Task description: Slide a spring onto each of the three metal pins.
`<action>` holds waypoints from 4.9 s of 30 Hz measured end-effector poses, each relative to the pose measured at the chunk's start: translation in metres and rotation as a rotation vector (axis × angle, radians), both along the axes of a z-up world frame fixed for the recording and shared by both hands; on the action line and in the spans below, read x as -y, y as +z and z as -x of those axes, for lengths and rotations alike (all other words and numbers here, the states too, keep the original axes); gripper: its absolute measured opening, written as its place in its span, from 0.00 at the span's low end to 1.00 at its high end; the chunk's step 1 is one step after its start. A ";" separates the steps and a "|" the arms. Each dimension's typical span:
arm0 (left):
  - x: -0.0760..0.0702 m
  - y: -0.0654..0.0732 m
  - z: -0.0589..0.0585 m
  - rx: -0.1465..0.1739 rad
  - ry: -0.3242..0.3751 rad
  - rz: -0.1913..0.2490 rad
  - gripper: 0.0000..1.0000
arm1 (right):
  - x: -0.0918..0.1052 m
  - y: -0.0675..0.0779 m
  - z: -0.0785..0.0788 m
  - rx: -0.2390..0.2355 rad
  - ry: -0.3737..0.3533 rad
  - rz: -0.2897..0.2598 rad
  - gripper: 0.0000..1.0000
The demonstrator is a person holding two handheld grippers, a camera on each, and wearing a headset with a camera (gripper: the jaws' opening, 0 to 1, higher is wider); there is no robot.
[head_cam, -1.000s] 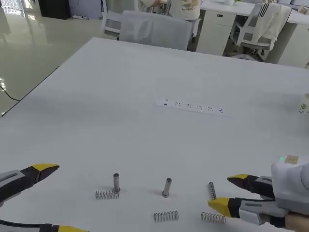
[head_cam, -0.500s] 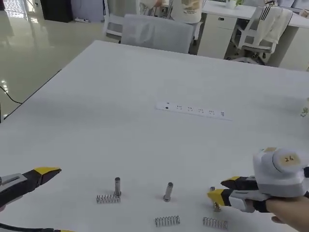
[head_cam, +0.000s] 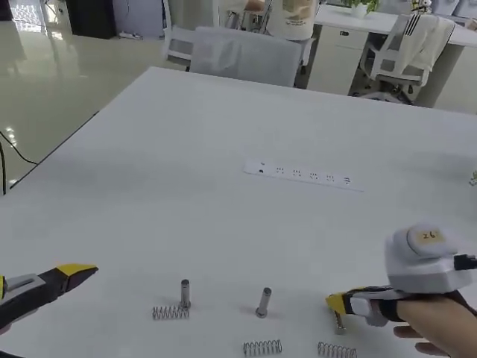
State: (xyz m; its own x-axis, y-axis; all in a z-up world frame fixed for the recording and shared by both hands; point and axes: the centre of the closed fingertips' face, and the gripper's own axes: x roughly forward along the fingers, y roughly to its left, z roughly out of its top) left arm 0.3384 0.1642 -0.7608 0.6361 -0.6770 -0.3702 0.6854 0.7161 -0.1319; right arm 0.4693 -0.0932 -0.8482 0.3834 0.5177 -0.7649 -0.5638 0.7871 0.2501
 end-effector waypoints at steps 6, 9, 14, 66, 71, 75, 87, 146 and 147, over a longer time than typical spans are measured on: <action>0.001 -0.001 0.001 -0.004 -0.004 0.000 0.98 | 0.000 -0.006 -0.002 -0.015 -0.015 0.062 0.12; 0.002 -0.001 0.001 -0.004 -0.004 0.003 0.98 | -0.001 -0.009 -0.002 -0.028 -0.024 0.065 0.11; 0.001 -0.003 0.002 -0.010 -0.002 0.001 0.98 | -0.002 -0.011 -0.002 -0.020 -0.021 0.103 0.08; 0.008 -0.004 0.003 -0.010 -0.011 -0.001 0.98 | -0.001 0.035 0.013 0.213 0.027 -0.014 0.05; 0.009 -0.004 0.003 -0.010 -0.013 0.002 0.98 | 0.000 0.035 0.019 0.238 0.047 0.003 0.05; 0.009 -0.005 0.003 -0.010 -0.013 0.001 0.98 | 0.000 0.035 0.021 0.252 0.061 0.024 0.05; 0.007 -0.005 0.003 -0.007 -0.005 0.010 0.98 | 0.001 0.034 0.029 0.254 0.077 0.043 0.06; 0.010 -0.009 0.011 -0.023 -0.036 -0.036 0.98 | -0.006 0.035 0.093 0.250 0.766 0.291 0.13; 0.010 -0.009 0.011 -0.024 -0.036 -0.036 0.98 | -0.005 0.033 0.092 0.250 0.771 0.301 0.13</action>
